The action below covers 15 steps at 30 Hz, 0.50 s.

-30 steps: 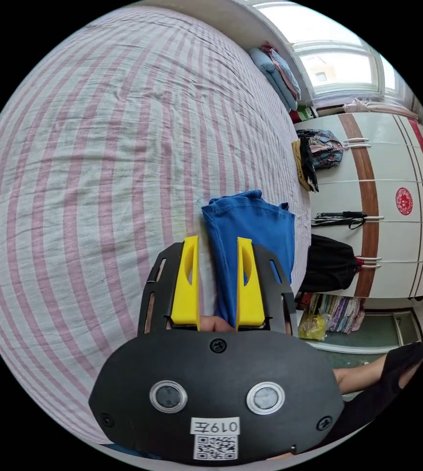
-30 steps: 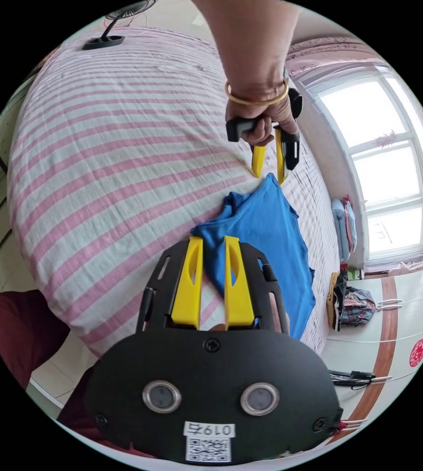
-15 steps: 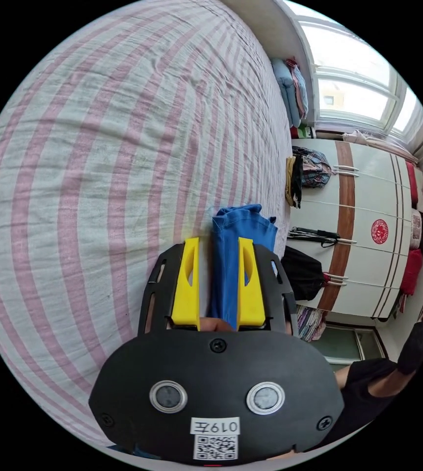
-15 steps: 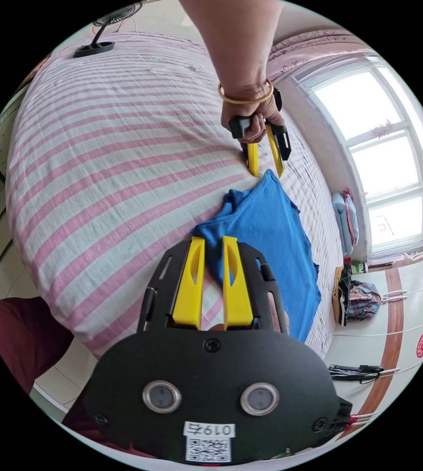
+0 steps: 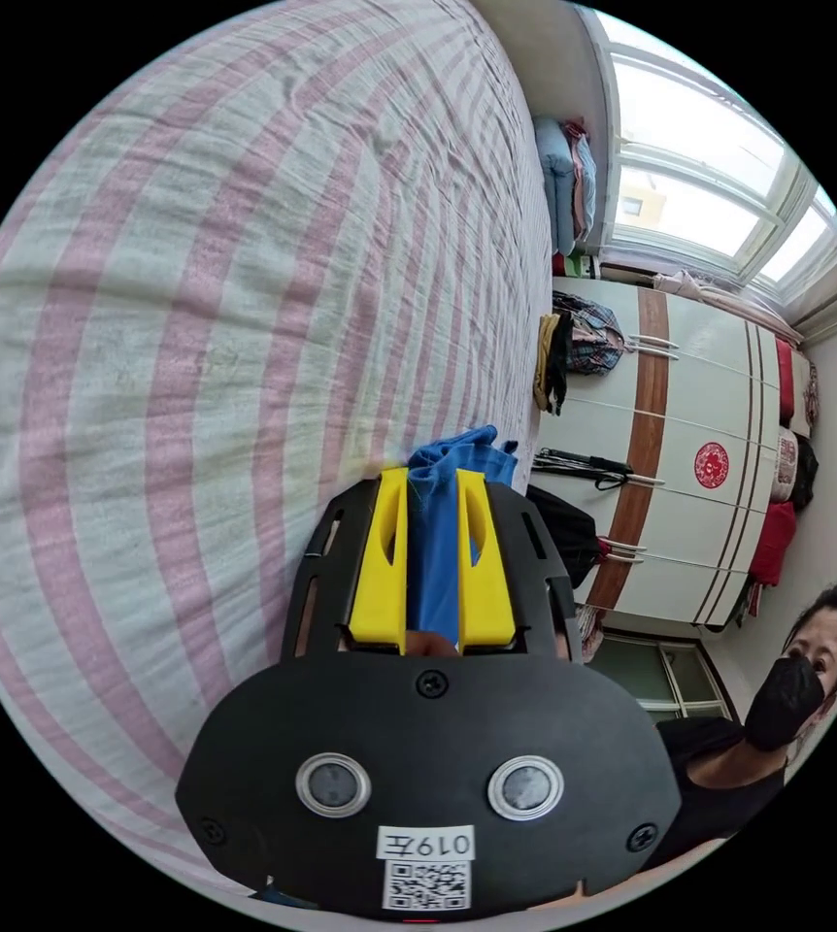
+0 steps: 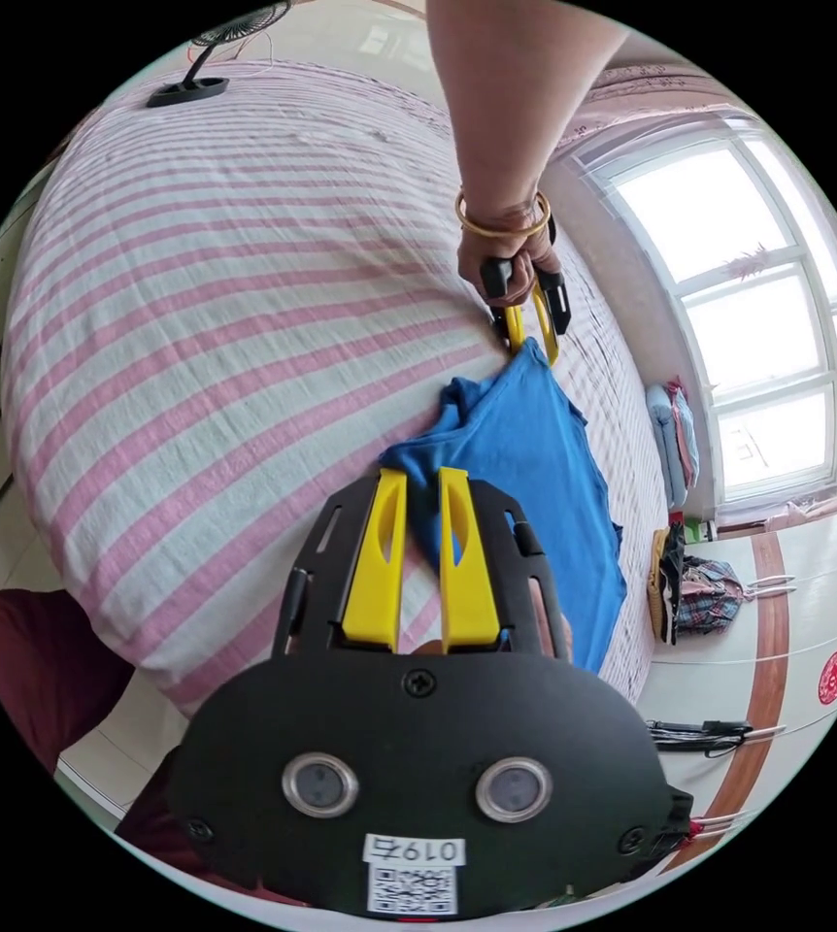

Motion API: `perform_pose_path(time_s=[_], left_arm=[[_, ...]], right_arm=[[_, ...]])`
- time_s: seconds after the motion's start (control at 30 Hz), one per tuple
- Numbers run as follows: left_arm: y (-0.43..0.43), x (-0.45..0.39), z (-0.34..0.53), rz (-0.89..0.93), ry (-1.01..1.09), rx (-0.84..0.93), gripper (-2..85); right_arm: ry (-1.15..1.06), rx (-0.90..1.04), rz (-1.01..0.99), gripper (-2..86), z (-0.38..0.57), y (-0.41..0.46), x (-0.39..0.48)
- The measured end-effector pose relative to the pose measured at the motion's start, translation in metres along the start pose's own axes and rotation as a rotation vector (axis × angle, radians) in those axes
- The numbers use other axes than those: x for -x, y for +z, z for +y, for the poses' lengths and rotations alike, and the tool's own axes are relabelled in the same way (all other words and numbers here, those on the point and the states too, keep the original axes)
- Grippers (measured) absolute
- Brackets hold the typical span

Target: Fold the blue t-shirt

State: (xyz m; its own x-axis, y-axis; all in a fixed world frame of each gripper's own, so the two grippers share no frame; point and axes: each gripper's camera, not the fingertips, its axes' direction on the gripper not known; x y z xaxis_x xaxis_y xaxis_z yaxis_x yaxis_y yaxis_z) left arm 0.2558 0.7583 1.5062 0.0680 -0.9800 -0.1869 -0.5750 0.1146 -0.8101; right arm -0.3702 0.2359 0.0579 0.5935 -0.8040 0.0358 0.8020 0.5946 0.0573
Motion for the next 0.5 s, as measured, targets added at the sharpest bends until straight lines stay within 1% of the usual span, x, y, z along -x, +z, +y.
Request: perform_pose_path(time_s=[0.1, 0.17, 0.27, 0.4, 0.5], left_arm=[[0.004, -0.015, -0.009, -0.035, 0.024, 0.027, 3.6], [0.007, -0.025, -0.014, -0.056, 0.026, 0.040, 2.8], [0.010, -0.044, -0.023, -0.084, 0.036, 0.060, 2.0], [0.015, -0.072, -0.036, -0.103, 0.039, 0.114, 1.8], [0.021, -0.084, -0.044, -0.084, -0.005, 0.155, 1.7]], right_arm=[[0.022, 0.004, -0.002, 4.9, 0.001, 0.011, 0.000], [0.053, 0.020, 0.001, 2.7, 0.002, 0.021, -0.003], [0.101, 0.018, -0.050, 1.6, 0.006, 0.030, -0.012], [0.144, -0.010, -0.091, 2.5, 0.017, 0.044, -0.019], [0.103, -0.007, -0.042, 4.7, 0.026, 0.060, -0.011]])
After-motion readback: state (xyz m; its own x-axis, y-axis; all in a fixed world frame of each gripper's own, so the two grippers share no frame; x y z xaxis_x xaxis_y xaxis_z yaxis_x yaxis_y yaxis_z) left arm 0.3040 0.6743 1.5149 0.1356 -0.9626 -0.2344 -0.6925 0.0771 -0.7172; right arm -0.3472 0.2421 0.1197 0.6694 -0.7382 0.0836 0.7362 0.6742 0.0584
